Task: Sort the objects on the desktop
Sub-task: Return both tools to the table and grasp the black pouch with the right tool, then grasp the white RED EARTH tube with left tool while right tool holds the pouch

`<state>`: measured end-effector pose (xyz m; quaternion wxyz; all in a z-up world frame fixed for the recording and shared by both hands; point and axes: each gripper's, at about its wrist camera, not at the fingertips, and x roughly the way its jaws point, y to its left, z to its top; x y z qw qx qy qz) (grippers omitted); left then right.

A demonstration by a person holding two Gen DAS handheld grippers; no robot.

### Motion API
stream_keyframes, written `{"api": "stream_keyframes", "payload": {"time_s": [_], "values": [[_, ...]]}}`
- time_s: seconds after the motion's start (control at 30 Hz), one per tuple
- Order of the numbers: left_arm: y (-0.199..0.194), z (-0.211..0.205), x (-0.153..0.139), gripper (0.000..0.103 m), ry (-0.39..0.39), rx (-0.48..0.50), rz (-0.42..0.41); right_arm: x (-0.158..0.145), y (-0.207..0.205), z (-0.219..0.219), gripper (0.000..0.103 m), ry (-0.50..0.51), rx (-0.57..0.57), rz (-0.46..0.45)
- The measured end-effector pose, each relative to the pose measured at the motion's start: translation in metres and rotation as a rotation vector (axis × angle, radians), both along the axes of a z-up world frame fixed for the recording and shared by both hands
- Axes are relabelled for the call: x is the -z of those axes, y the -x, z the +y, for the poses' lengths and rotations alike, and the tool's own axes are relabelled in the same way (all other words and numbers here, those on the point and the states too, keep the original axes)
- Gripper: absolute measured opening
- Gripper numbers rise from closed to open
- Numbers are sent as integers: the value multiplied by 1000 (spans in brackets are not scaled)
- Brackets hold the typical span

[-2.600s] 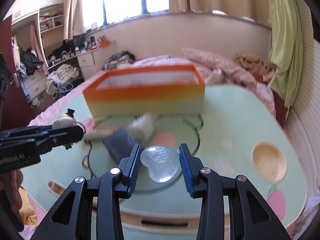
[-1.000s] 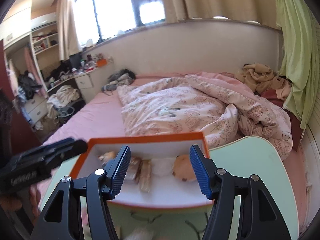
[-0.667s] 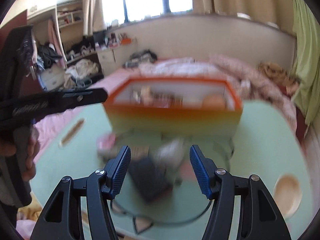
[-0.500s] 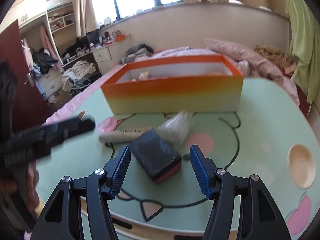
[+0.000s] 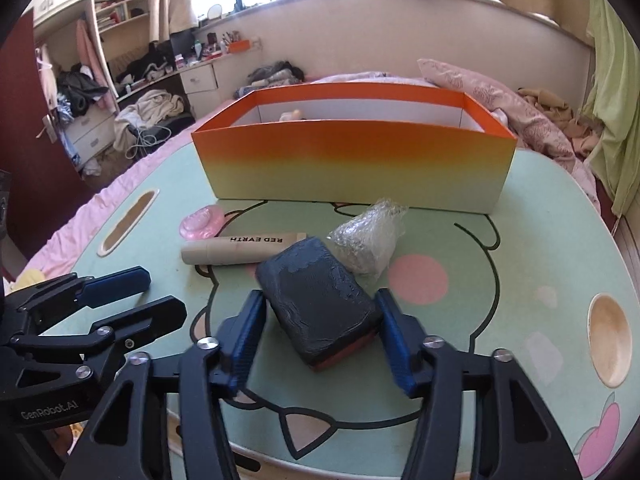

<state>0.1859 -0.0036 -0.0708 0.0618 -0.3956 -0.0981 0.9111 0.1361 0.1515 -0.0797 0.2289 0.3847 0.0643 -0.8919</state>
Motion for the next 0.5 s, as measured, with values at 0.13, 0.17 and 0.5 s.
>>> {"api": "stream_keyframes", "payload": {"time_s": [0.13,0.17,0.5], "values": [[7,1,-11,57,0,33,34,1,-12,8,37,26,0,18],[8,2,-14,57,0,42,42,1,-14,13,37,47,7,16],[42,26,-21,45,65,108,29,0,-23,49,37,120,83,-4]]}}
